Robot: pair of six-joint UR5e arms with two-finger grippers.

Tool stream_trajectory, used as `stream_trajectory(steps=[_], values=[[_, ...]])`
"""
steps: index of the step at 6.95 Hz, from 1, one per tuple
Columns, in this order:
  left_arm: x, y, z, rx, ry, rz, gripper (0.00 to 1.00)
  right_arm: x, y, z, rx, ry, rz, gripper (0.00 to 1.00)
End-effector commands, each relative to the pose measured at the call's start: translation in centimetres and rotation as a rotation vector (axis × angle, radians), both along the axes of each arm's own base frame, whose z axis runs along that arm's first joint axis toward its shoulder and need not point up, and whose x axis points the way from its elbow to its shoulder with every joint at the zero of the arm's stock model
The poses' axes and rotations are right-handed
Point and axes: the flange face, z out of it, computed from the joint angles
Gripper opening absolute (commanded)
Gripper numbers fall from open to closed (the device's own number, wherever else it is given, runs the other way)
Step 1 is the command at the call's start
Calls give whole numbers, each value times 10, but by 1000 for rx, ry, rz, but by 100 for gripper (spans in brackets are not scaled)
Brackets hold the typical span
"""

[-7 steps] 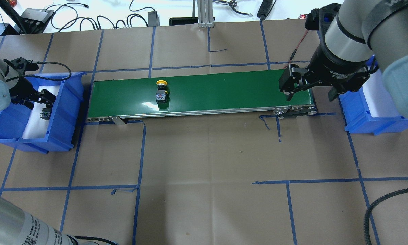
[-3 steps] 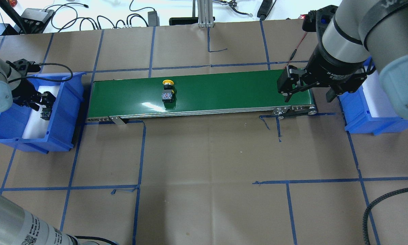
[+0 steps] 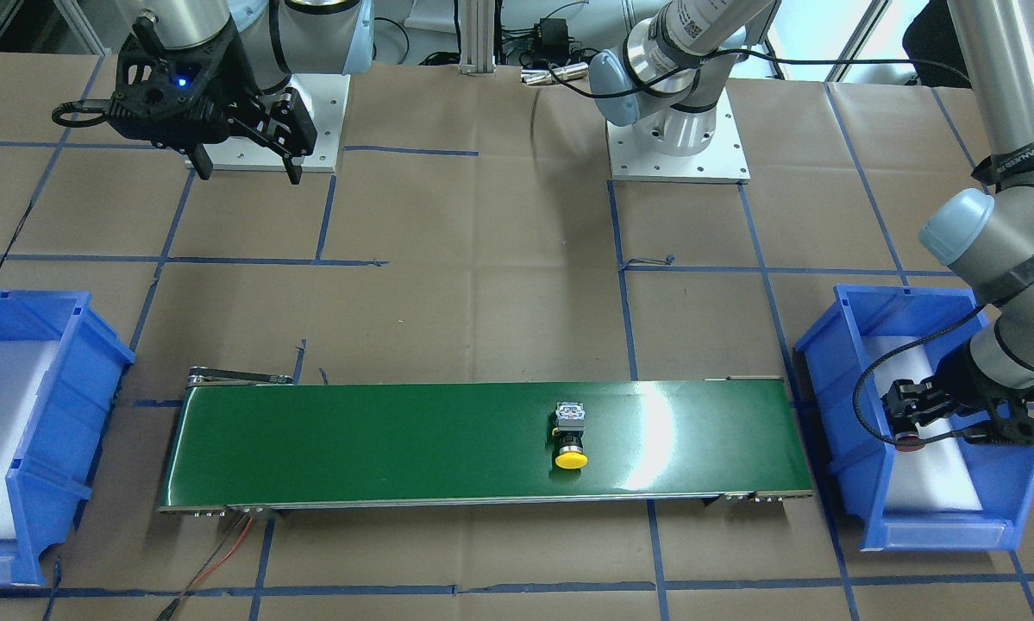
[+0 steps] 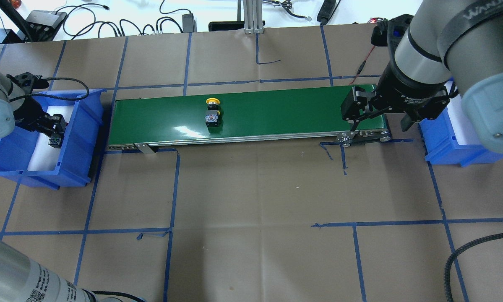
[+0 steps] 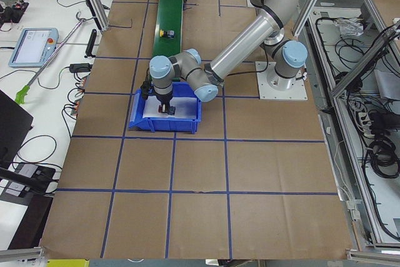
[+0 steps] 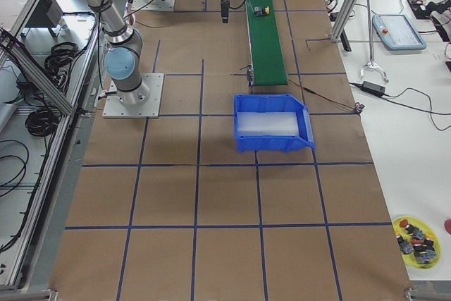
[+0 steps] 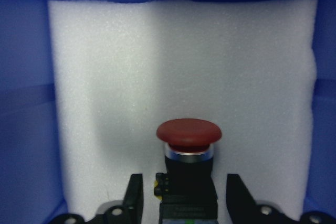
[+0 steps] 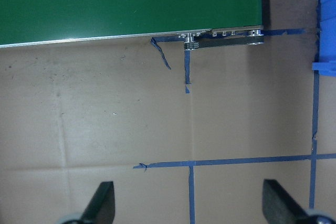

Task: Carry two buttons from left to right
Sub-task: 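Lower the left gripper into the bin and grasp the red-capped button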

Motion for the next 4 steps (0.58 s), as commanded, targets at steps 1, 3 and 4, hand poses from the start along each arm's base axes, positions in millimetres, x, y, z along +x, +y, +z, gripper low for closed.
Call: stream_trajectory(steps=[1,3,4], values=[[4,-5,21,-24,-16,1,18,0,2,-12,16,-7,-4,100],[3,-7,56,-35,-25,-2,18,0,2,-10,10,1,0,100],[3,-5,86,-3,-6,-4,17,0,0,-9,4,1,2,100]])
